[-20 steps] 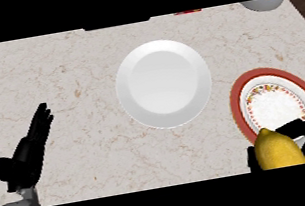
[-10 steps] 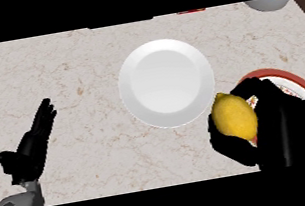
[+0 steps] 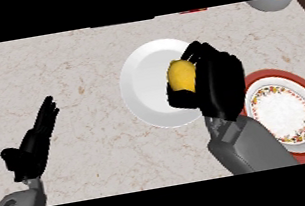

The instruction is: Pick the lemon from the plate and place it in the plate

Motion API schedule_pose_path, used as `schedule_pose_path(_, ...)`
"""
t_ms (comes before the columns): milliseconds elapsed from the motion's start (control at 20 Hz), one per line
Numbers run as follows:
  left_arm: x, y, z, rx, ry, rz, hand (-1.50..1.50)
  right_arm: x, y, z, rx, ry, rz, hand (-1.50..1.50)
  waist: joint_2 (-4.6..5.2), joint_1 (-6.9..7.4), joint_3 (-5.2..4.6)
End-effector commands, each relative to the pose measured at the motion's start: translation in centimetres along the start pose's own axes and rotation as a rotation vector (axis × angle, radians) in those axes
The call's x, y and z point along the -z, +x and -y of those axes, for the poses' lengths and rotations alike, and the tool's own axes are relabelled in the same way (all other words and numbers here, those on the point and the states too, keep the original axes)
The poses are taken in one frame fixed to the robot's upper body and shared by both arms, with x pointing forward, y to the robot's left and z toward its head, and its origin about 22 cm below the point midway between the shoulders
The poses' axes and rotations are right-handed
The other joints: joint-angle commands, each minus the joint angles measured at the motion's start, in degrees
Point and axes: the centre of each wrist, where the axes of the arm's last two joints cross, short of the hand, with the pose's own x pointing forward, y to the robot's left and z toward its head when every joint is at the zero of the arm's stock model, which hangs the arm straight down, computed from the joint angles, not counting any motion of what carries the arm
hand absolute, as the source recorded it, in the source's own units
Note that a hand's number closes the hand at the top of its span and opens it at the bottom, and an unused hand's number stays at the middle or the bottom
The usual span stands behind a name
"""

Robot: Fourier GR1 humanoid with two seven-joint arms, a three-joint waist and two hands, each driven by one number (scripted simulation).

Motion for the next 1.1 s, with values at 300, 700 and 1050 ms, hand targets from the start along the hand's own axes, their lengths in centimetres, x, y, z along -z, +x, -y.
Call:
schedule_pose_path(300, 0.2, 0.8, -0.5, 0.004, -0.023, -0.007, 0.00, 4.2, 0.1, -7.2, 0.134, -0.043, -0.105, 1.50, 0.25, 1.12, 0.06)
schedule_pose_path(700, 0.5, 0.3, 1.4, -0.006, -0.016, 0.021, 0.00, 6.1, 0.7, -9.8, 0.201, -0.022, -0.290, -1.50, 0.45, 1.62, 0.01)
schedule_pose_path(1050, -0.2, -0.1, 0.8, -0.009, -0.011, -0.010, 0.00, 7.5, 0.8, -8.1, 0.466, -0.201, -0.268, -1.50, 0.15, 0.74, 0.07)
